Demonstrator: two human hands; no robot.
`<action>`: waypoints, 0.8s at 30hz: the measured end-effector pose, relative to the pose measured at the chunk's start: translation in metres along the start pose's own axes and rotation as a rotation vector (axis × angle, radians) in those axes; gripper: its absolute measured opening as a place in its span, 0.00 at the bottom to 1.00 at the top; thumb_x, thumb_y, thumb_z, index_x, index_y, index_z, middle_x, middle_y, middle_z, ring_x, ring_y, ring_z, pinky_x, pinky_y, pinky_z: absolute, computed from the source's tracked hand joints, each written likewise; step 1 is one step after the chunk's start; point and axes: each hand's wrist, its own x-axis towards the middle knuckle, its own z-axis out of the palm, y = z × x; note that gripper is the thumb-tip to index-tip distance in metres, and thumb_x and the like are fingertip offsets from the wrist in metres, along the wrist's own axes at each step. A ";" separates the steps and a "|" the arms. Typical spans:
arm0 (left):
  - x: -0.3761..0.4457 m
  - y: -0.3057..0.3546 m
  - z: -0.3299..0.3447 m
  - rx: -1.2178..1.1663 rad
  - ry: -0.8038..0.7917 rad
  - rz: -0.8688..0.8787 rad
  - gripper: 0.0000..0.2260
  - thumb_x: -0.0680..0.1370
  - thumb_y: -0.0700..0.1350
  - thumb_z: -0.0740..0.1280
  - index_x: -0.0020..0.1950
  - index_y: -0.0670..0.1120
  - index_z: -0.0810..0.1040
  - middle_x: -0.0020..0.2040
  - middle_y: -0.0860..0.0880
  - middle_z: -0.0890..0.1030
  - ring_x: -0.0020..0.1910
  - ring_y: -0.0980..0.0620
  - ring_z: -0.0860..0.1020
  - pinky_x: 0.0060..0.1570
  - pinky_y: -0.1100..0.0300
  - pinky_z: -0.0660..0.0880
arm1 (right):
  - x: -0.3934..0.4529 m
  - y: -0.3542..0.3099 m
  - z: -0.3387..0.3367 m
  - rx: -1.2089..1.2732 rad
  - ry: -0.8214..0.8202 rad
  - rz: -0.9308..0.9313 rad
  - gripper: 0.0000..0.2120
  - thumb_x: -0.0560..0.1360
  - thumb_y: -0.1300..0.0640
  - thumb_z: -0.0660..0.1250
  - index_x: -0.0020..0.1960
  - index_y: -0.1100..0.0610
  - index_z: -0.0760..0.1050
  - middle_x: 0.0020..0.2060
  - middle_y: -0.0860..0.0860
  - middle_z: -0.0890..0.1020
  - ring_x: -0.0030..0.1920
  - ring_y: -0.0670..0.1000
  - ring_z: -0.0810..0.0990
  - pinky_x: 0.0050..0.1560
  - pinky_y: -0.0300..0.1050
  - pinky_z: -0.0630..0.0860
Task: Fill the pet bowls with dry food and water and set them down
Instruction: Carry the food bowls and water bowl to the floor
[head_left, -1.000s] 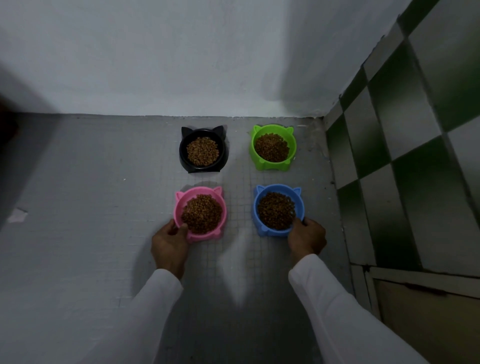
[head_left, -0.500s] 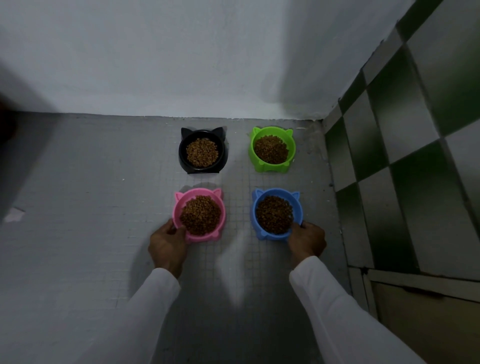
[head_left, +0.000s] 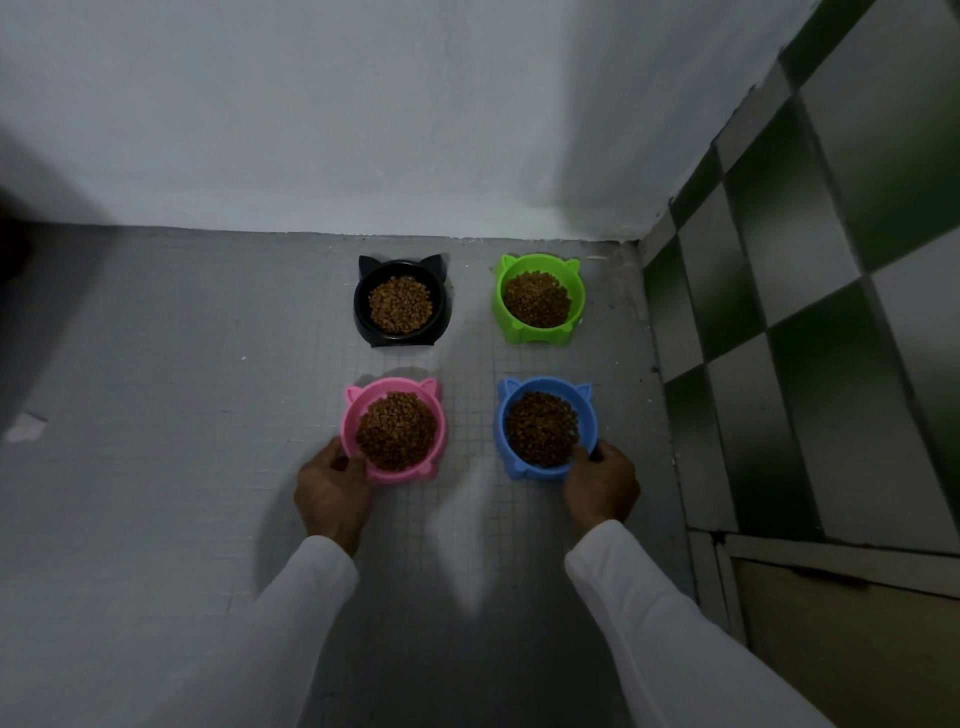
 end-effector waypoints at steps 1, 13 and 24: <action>-0.001 0.001 0.000 0.019 0.006 0.008 0.10 0.81 0.46 0.71 0.60 0.45 0.85 0.50 0.49 0.84 0.55 0.45 0.81 0.60 0.52 0.74 | -0.001 0.000 0.000 0.000 0.007 0.001 0.08 0.80 0.56 0.68 0.53 0.60 0.82 0.49 0.57 0.85 0.44 0.52 0.78 0.47 0.46 0.74; -0.024 0.025 -0.028 0.452 -0.237 0.049 0.16 0.82 0.55 0.67 0.62 0.46 0.78 0.62 0.40 0.81 0.58 0.38 0.79 0.58 0.48 0.73 | -0.041 -0.018 -0.037 -0.119 -0.306 0.086 0.19 0.81 0.52 0.66 0.70 0.56 0.68 0.64 0.59 0.78 0.61 0.62 0.78 0.52 0.46 0.69; -0.073 0.098 -0.110 0.955 -0.434 0.093 0.29 0.81 0.62 0.64 0.79 0.50 0.68 0.74 0.42 0.73 0.71 0.38 0.72 0.70 0.41 0.70 | -0.093 -0.076 -0.118 -0.773 -0.665 -0.369 0.35 0.79 0.34 0.60 0.79 0.51 0.61 0.78 0.55 0.64 0.77 0.58 0.62 0.74 0.55 0.63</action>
